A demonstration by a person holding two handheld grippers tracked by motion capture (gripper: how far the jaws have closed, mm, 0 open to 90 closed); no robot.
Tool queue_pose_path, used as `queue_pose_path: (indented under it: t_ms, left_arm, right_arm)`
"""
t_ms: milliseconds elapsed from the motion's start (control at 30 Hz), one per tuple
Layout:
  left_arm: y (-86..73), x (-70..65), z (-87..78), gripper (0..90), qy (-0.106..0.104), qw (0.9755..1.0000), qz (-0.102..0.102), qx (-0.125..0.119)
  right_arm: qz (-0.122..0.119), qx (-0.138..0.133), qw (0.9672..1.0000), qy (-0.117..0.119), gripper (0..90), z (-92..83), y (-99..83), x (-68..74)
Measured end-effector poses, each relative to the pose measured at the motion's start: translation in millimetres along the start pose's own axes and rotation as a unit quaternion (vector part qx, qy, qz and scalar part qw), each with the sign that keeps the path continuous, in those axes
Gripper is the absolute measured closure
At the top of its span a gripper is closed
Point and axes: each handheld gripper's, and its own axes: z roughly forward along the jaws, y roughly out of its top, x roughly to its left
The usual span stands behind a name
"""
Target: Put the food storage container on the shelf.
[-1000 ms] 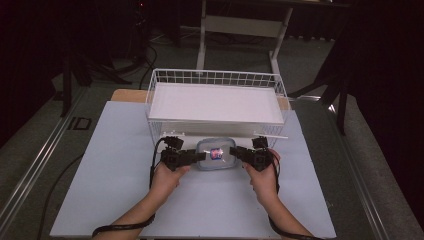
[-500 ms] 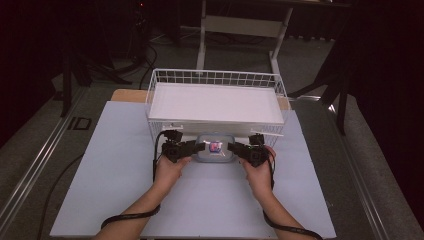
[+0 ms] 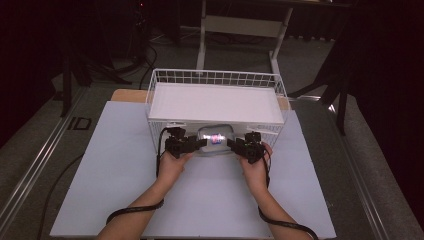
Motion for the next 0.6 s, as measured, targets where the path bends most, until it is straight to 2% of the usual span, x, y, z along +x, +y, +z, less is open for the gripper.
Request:
queue_pose_path:
  t_ms: [100,167,267,333,400,467,500,533,600]
  left_arm:
    - [1.1,1.8,-0.2,47.8,0.018,0.9998,0.008,-0.002]
    - [0.3,2.0,-0.5,47.8,0.024,0.9997,0.009,-0.001]
    - [-1.7,-2.6,-2.1,47.3,0.038,0.9992,-0.001,-0.016]
    - [-2.0,-5.7,-4.1,44.9,0.049,0.9985,0.017,-0.019]
    - [-3.3,-9.6,-7.3,44.8,0.048,0.9984,0.02,-0.021]
    - [-5.3,-14.4,-11.8,44.8,0.047,0.9985,0.021,-0.019]
    - [-6.3,-16.3,-14.4,44.8,0.045,0.9984,0.029,-0.019]
    - [-8.0,-19.9,-17.5,44.8,0.044,0.9985,0.026,-0.017]
    - [-11.4,-24.0,-22.9,44.8,0.041,0.9981,0.045,-0.013]
  right_arm:
    - [0.015,-0.004,0.9999,0.0,55.3,2.2,-0.2,-1.7]
    - [0.012,-0.006,0.9999,0.0,53.1,1.4,1.3,1.1]
    - [0.007,-0.009,0.9999,-0.001,52.5,-1.1,2.3,4.7]
    - [-0.003,-0.019,0.9998,0.002,52.7,-4.4,1.8,6.6]
    - [-0.021,-0.032,0.9993,0.0,53.1,-7.6,0.0,7.7]
    - [-0.032,-0.031,0.999,0.003,53.5,-10.9,-2.8,10.4]
    - [-0.037,-0.031,0.9988,0.005,54.5,-12.7,-4.4,11.9]
    - [-0.04,-0.029,0.9988,0.007,54.3,-14.4,-6.1,13.4]
    - [-0.05,-0.032,0.9981,0.014,56.8,-18.0,-9.8,17.3]
